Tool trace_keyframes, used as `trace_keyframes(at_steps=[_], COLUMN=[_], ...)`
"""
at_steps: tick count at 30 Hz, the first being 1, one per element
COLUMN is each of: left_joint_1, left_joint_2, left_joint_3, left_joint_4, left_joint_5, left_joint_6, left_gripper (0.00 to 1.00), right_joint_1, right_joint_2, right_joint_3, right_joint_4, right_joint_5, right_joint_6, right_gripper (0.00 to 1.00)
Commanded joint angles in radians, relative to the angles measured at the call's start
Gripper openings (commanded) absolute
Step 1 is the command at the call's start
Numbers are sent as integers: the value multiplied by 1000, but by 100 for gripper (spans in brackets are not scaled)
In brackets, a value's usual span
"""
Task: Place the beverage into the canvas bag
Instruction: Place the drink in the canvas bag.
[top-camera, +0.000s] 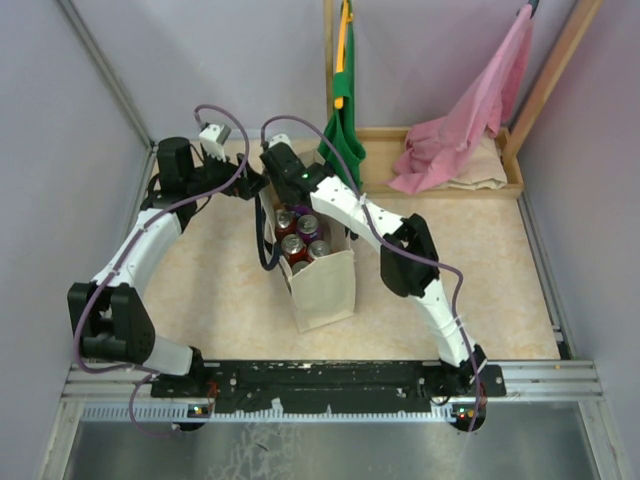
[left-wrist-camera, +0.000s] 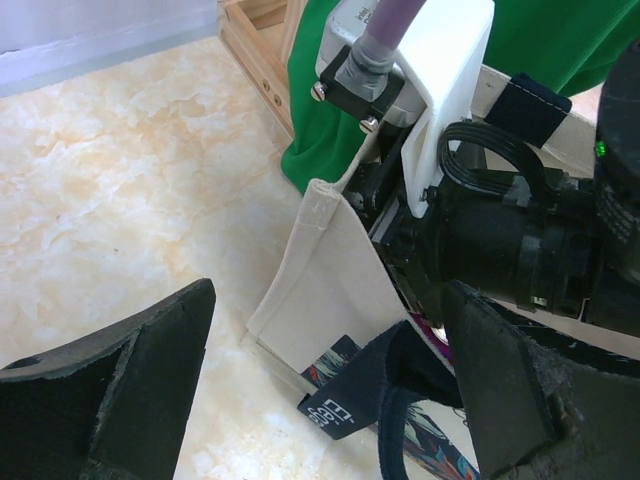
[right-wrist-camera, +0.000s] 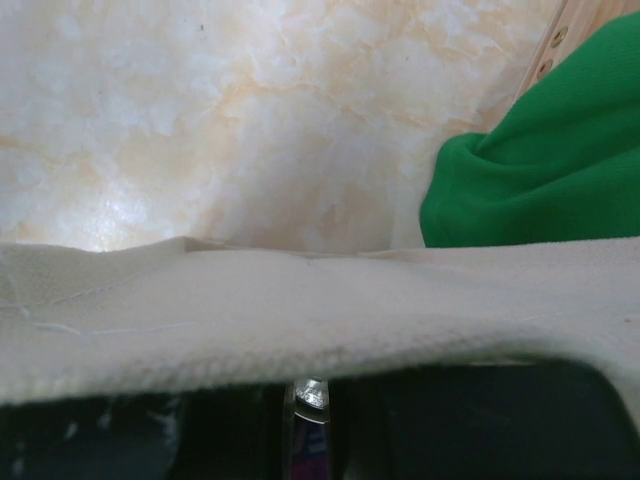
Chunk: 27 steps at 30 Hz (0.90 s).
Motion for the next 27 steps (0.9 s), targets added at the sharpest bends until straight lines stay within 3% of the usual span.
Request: trace_keyframes(at_steps=[1, 14, 27], left_joint_1=[-3, -3, -3], left_joint_2=[1, -4, -11], left_joint_3=[35, 36, 30], left_joint_4=[12, 13, 19], left_joint_5=[-12, -7, 2], left_joint_6=[-5, -9, -15], left_gripper=[100, 100, 100], right_joint_1=[-47, -55, -28], right_joint_2=[151, 83, -131], right_joint_3=[-51, -101, -291], right_joint_4=[-227, -243, -22], right_joint_5=[5, 39, 133], right_joint_6=[28, 53, 34], right_gripper=[14, 12, 18])
